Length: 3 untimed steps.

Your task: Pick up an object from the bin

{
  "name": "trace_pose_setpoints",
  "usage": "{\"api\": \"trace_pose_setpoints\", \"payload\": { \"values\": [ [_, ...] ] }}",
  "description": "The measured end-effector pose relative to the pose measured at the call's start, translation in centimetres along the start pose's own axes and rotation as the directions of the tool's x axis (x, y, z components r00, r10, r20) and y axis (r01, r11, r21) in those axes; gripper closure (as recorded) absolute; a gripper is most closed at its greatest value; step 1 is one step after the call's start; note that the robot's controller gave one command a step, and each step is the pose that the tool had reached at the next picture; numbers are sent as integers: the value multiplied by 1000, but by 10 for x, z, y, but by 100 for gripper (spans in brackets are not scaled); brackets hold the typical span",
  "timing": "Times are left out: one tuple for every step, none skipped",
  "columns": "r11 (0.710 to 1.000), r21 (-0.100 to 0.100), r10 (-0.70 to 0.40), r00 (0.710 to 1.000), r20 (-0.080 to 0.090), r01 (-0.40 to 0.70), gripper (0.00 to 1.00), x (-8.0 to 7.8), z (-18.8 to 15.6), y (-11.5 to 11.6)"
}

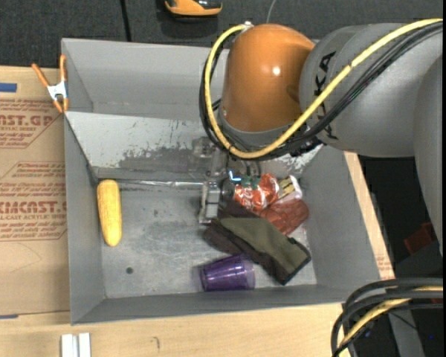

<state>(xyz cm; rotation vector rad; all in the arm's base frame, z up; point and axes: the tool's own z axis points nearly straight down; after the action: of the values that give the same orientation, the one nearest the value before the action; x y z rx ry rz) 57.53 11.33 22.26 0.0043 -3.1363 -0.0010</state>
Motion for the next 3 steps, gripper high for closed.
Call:
{"api": "trace_pose_setpoints", "payload": {
  "values": [
    [1000, -1, 2, 1000, 7, -2, 0, -1, -5, -1],
    [998, -2, -65, 998, 15, 65, 0, 6, 12, -20],
    [998, 1, -59, 998, 5, 59, 0, 11, 35, -49]
  ]
}}
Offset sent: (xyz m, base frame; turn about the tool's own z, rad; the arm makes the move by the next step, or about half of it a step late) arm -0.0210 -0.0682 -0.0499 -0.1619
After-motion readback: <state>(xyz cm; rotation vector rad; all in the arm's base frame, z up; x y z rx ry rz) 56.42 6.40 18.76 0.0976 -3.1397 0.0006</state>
